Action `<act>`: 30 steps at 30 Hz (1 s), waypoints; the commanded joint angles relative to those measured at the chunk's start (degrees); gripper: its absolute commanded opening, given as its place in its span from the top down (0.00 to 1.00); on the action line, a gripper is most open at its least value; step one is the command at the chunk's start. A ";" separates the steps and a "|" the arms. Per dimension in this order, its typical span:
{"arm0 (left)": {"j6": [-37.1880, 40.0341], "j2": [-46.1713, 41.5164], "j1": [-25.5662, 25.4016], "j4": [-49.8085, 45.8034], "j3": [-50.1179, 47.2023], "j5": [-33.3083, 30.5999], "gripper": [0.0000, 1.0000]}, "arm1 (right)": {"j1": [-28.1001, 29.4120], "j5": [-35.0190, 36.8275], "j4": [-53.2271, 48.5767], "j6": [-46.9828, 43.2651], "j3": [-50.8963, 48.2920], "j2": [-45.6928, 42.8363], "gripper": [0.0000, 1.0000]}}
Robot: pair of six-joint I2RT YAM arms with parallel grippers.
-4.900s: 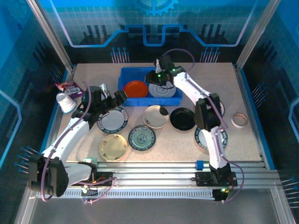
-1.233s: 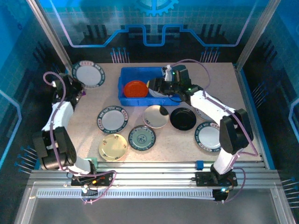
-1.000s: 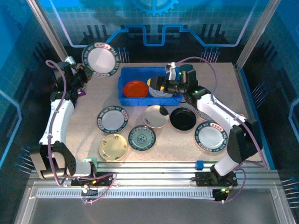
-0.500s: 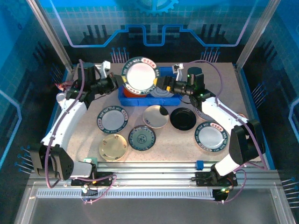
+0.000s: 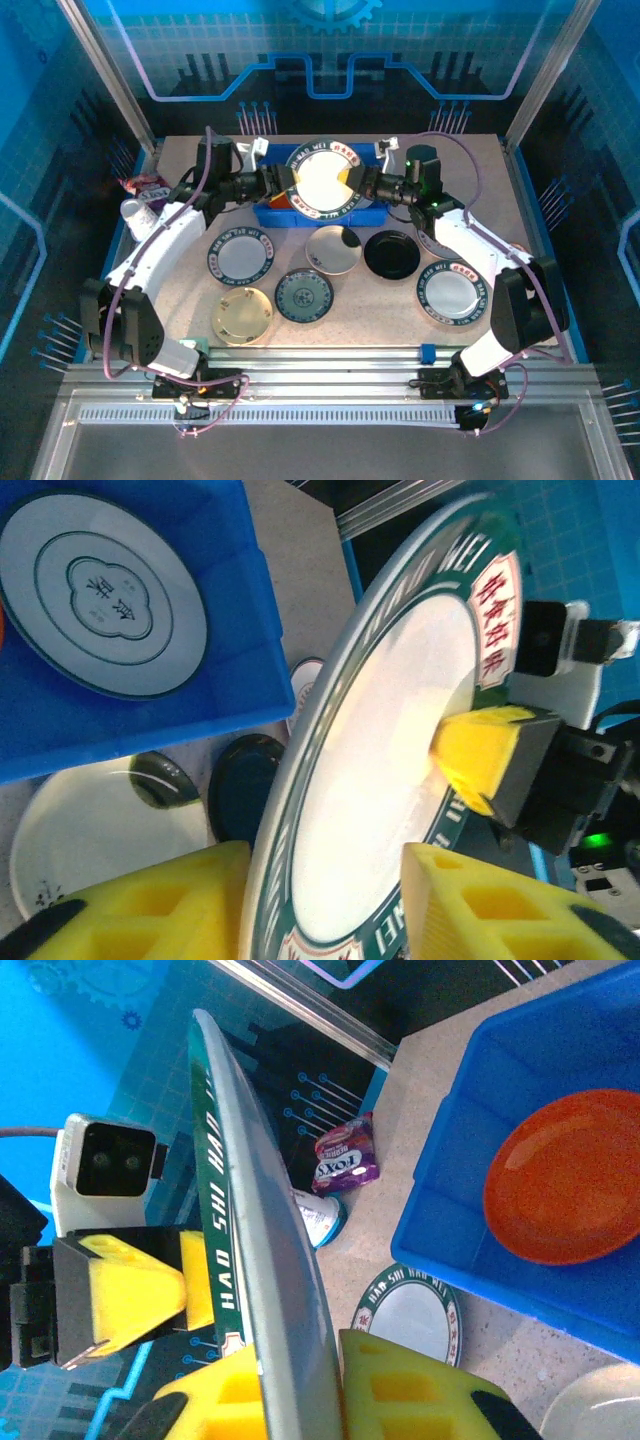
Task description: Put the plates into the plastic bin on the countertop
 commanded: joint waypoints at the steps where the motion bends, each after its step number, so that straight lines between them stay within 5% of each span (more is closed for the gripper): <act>1: -1.81 1.22 -0.57 3.74 0.85 1.99 0.70 | -0.59 -2.65 4.57 2.11 -0.11 -0.61 1.00; 3: -2.24 1.86 -0.59 3.64 1.22 1.75 0.99 | -0.74 -3.10 5.48 3.09 -0.40 -0.38 1.00; 4: -2.35 2.23 -0.60 3.42 1.40 1.64 1.00 | -0.91 -3.53 6.67 3.92 -0.75 -0.17 1.00; 9: -2.57 2.87 -0.63 4.83 0.76 0.55 1.00 | -2.53 -6.15 11.96 8.83 -1.97 1.93 0.95; 14: -2.14 4.13 -0.51 4.94 1.83 -2.23 1.00 | -5.36 -5.19 7.90 9.14 -3.63 1.46 0.46; 22: -0.78 10.50 -0.51 2.88 6.62 -6.41 1.00 | -18.42 -3.30 -9.02 0.09 -7.23 -7.39 0.38; 30: -0.61 21.68 -0.59 3.67 14.50 -11.36 1.00 | -26.87 -3.04 -14.40 -3.37 -10.22 -14.78 0.38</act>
